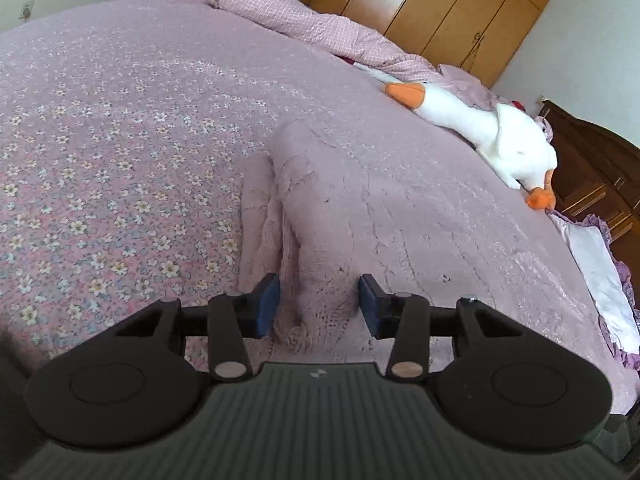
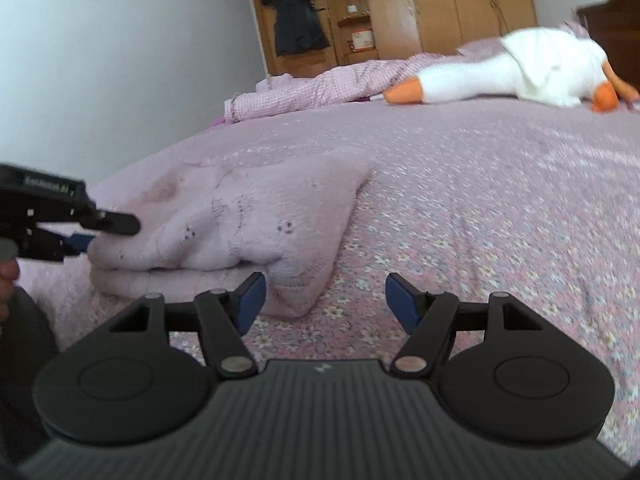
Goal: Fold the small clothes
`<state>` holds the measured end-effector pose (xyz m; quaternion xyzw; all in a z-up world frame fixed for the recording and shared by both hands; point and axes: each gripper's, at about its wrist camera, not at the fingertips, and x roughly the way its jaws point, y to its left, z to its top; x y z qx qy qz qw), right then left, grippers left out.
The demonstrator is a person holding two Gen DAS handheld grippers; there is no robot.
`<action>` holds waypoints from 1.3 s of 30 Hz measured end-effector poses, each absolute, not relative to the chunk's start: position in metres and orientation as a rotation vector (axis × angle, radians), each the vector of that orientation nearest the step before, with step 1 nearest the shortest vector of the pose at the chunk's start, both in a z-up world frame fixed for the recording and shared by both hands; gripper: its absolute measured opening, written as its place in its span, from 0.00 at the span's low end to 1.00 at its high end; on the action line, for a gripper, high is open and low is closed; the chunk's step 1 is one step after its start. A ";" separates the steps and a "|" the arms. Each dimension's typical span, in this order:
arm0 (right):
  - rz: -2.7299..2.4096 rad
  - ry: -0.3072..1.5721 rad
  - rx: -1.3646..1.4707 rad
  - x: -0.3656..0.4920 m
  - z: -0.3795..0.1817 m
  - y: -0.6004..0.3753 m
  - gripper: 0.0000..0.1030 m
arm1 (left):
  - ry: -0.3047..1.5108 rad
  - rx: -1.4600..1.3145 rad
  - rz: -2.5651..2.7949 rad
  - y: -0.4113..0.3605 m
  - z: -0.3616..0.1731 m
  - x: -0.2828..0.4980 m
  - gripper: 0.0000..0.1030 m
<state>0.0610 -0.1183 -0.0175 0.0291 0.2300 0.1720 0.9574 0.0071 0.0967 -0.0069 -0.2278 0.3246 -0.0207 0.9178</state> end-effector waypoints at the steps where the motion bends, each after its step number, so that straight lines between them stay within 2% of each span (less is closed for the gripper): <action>1: 0.340 0.468 0.044 0.063 -0.018 -0.114 0.67 | 0.671 -0.460 -0.040 0.097 -0.008 0.009 0.26; 3: 0.328 0.471 0.055 0.066 -0.017 -0.110 0.67 | 0.644 -0.467 -0.014 0.100 -0.007 0.009 0.18; 11: 0.292 0.406 -0.035 0.076 -0.021 -0.080 0.64 | 0.575 -0.466 0.016 0.114 0.006 0.001 0.16; 13: 0.286 0.403 -0.040 0.076 -0.023 -0.083 0.29 | 0.579 -0.444 0.040 0.116 0.000 0.000 0.16; 14: 0.298 0.400 -0.029 0.073 -0.023 -0.087 0.29 | 0.581 -0.440 0.047 0.117 -0.004 -0.001 0.16; 18: 0.284 0.412 -0.014 0.060 -0.023 -0.105 0.18 | 0.584 -0.456 0.043 0.117 -0.011 -0.002 0.16; 27: 0.336 0.534 0.066 0.046 -0.007 -0.141 0.16 | 0.592 -0.532 -0.018 0.124 -0.004 -0.013 0.18; 33: 0.400 0.485 0.065 0.065 0.028 -0.143 0.17 | 0.506 -0.457 -0.005 0.116 0.045 -0.035 0.18; 36: 0.475 0.432 0.049 0.091 0.043 -0.123 0.16 | 0.475 -0.406 -0.022 0.098 0.065 -0.014 0.18; 39: 0.551 0.398 0.004 0.125 0.046 -0.096 0.16 | 0.492 -0.340 -0.067 0.069 0.062 0.026 0.18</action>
